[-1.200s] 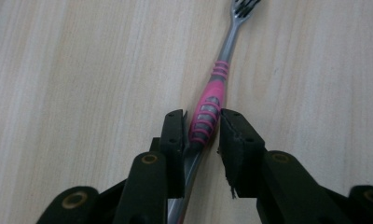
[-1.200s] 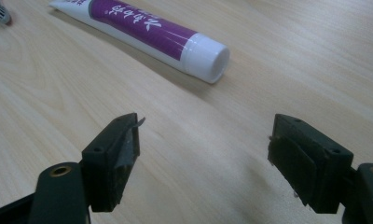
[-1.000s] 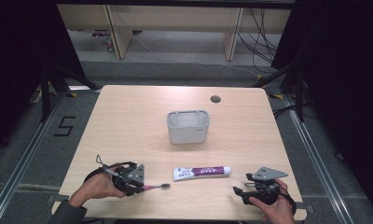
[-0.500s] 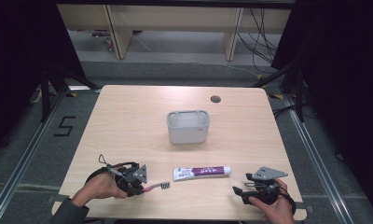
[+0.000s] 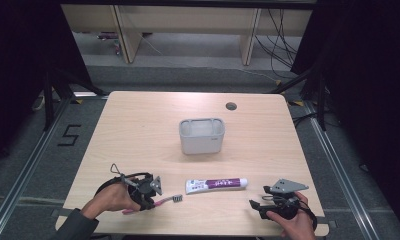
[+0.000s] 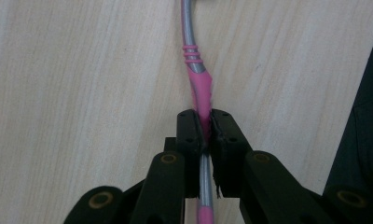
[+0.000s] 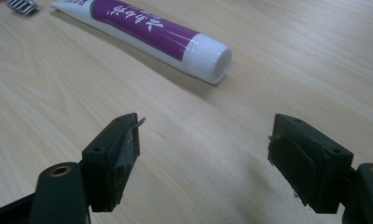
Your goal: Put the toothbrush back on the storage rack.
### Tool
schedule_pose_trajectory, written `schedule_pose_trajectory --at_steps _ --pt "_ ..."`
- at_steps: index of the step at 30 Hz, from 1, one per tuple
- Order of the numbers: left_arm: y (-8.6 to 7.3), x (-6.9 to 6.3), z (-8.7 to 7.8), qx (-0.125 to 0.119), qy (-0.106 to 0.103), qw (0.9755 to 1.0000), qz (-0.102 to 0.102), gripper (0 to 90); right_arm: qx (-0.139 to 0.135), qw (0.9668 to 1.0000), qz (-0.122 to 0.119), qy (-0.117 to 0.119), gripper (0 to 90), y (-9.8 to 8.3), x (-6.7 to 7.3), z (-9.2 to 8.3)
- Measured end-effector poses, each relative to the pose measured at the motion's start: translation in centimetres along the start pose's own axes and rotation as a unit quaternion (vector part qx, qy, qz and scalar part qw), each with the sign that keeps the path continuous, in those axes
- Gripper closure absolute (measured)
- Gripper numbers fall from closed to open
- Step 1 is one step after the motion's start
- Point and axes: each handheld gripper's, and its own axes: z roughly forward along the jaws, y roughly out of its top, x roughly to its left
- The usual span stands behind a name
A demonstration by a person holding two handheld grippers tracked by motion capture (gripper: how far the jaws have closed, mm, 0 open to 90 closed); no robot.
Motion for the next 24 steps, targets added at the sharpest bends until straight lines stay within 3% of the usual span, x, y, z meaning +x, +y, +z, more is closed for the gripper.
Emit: schedule_pose_trajectory --at_steps 8,12,14,16,20,22,23,24 --pt "0.0 0.1 -0.4 -0.011 0.006 0.9999 -0.001 82.0 0.001 1.0000 0.000 -0.001 25.3 0.0 -0.2 0.0" --pt "0.0 0.4 -1.2 -0.027 0.012 0.9994 -0.019 82.0 -0.002 1.0000 -0.006 -0.001 25.2 0.0 -0.3 0.0" --pt "-0.1 0.6 -1.6 -0.038 0.019 0.9987 -0.027 82.0 0.001 0.9999 0.011 0.000 25.2 0.0 0.0 -0.1" --pt "-0.1 0.8 -2.2 -0.048 0.021 0.9982 -0.030 82.0 -0.003 1.0000 0.007 -0.002 25.3 0.0 -0.1 -0.1" --pt "-0.3 1.7 -3.9 -0.094 0.028 0.9944 -0.039 82.7 -0.004 1.0000 0.004 -0.004 25.3 0.0 -0.3 -0.1" --pt "-0.4 2.0 -4.8 -0.111 0.049 0.9917 -0.043 82.7 -0.006 1.0000 0.003 -0.004 25.3 0.0 -0.3 -0.1" --pt "-0.5 2.0 -5.4 -0.127 0.060 0.9889 -0.050 82.8 -0.007 1.0000 0.006 -0.003 25.3 0.0 -0.3 -0.1" --pt "-0.5 2.0 -5.4 -0.127 0.060 0.9889 -0.050 82.9 -0.007 1.0000 0.006 -0.003 25.3 0.0 -0.3 -0.1"
